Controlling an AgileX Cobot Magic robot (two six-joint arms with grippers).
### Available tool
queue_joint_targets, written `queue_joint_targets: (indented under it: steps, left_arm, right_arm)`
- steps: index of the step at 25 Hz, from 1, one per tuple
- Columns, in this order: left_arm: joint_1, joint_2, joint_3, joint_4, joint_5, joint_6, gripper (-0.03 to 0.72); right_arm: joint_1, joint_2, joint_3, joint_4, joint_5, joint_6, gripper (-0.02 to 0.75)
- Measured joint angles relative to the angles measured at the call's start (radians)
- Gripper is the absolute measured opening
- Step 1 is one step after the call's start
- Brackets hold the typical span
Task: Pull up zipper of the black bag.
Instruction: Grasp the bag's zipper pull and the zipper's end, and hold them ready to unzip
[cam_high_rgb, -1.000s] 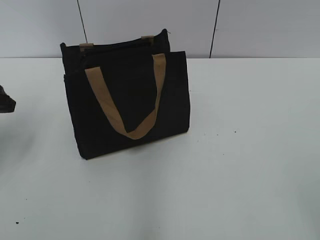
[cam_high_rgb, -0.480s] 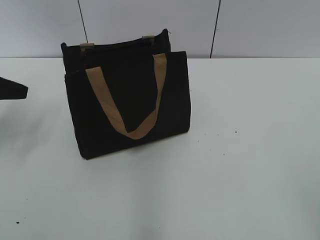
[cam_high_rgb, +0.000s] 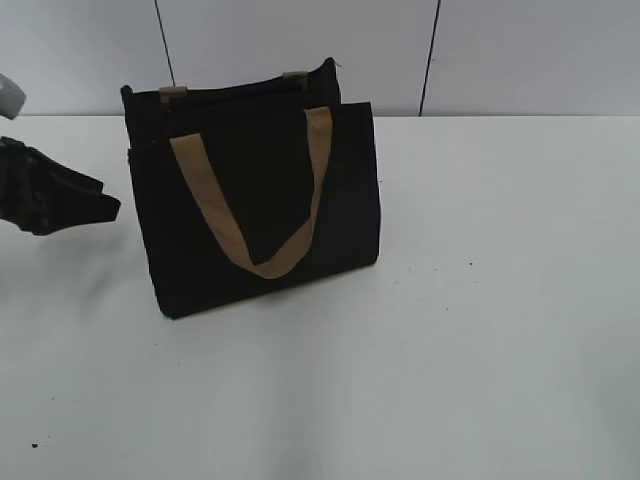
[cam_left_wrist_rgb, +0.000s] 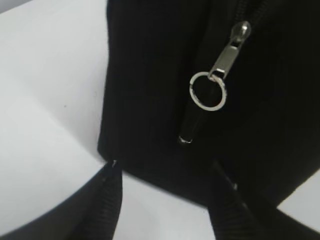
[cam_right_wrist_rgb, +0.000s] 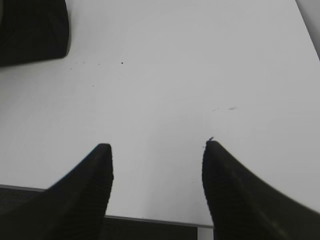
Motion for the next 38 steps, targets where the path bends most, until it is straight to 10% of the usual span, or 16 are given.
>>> queue_joint_targets:
  steps: [26,38]
  left_arm:
    - [-0.1,0.206,0.001,-0.296,0.045,0.309,0.484]
    - [-0.1,0.224,0.001,-0.331,0.079,0.309,0.052]
  right_arm:
    - [0.0,0.0,0.0,0.0,0.0,0.0,0.44]
    - [0.0,0.0,0.0,0.0,0.0,0.0,0.44]
